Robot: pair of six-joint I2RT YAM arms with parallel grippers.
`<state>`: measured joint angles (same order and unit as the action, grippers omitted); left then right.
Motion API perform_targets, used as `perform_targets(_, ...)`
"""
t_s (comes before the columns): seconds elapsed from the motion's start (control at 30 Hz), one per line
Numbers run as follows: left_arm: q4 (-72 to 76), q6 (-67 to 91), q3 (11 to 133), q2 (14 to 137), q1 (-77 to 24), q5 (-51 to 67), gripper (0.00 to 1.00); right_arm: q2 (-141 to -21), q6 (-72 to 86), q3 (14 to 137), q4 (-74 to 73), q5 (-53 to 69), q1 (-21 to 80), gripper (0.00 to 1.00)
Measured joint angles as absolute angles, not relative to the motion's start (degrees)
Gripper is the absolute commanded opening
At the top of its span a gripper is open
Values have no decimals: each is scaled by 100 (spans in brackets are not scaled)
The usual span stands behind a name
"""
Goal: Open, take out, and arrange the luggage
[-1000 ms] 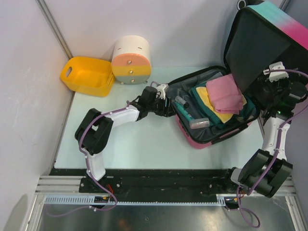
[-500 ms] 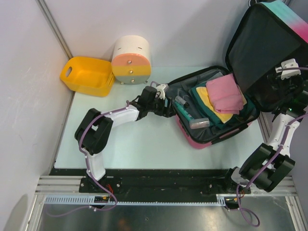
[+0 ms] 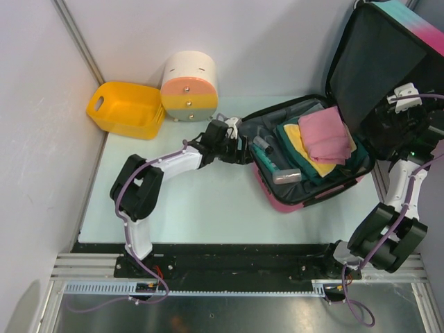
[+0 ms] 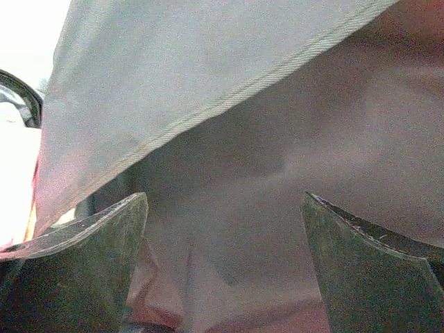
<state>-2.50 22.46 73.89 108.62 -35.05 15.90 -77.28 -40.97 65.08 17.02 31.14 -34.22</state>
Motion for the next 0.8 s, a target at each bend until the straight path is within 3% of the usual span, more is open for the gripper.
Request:
perform_targets(0.47,97,3153,7443,10066,-3262,1509,84,-7828,-4228,6508,1719,3089,-3361,97)
perform_targets(0.8,-51,3603,8383,11240,-3286,954,73,-7819,-4320,6508,1535,3181,-3376,97)
